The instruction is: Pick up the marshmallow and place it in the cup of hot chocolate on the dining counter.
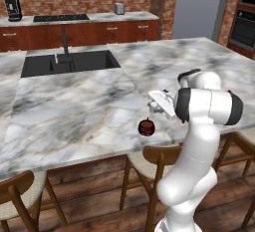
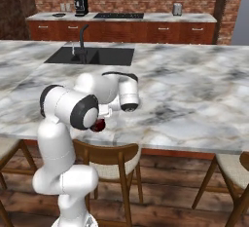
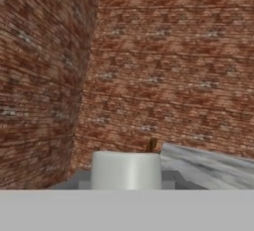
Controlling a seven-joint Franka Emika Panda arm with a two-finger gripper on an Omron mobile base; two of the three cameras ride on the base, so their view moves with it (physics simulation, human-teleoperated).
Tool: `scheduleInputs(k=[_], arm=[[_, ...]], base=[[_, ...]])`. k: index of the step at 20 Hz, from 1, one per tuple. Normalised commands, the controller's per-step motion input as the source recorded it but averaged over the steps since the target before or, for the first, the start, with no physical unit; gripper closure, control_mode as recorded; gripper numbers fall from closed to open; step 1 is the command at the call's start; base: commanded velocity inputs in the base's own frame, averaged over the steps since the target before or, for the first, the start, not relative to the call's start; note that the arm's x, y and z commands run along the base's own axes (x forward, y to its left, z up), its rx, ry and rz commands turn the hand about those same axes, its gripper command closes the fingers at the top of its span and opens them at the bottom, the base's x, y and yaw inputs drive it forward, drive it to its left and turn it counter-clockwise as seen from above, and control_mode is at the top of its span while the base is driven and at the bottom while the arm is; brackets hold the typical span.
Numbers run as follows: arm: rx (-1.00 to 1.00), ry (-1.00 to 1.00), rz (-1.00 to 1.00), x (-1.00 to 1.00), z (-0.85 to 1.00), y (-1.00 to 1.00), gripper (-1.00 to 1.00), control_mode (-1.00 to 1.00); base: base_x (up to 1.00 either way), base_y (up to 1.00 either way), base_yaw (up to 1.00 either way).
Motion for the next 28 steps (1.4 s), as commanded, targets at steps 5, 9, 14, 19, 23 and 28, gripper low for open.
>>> scheduleInputs(k=[5, 9, 14, 19, 23, 28], arm=[[-0.03, 0.08, 0.00, 0.00, -0.19, 0.04, 1.00, -1.00], [-0.05, -0.07, 0.05, -0.02, -0.14, 0.00, 1.00, -1.00], [-0.10, -0.07, 0.03, 0.03, -0.33, 0.00, 1.00, -1.00], [-0.05, -0.05, 0.04, 0.00, -0.24, 0.00, 1.00, -1.00], [-0.02, 0.00, 0.00, 0.12, -0.26, -0.06, 1.00, -1.00], [-0.03, 0.00, 0.02, 0.26, -0.38, -0.07, 1.00, -1.00]], base=[[0.00, 0.00, 0.00], [0.00, 0.00, 0.00], [0.00, 0.00, 0.00], [0.00, 0.00, 0.00], [0.00, 0.00, 0.00], [0.00, 0.00, 0.00]])
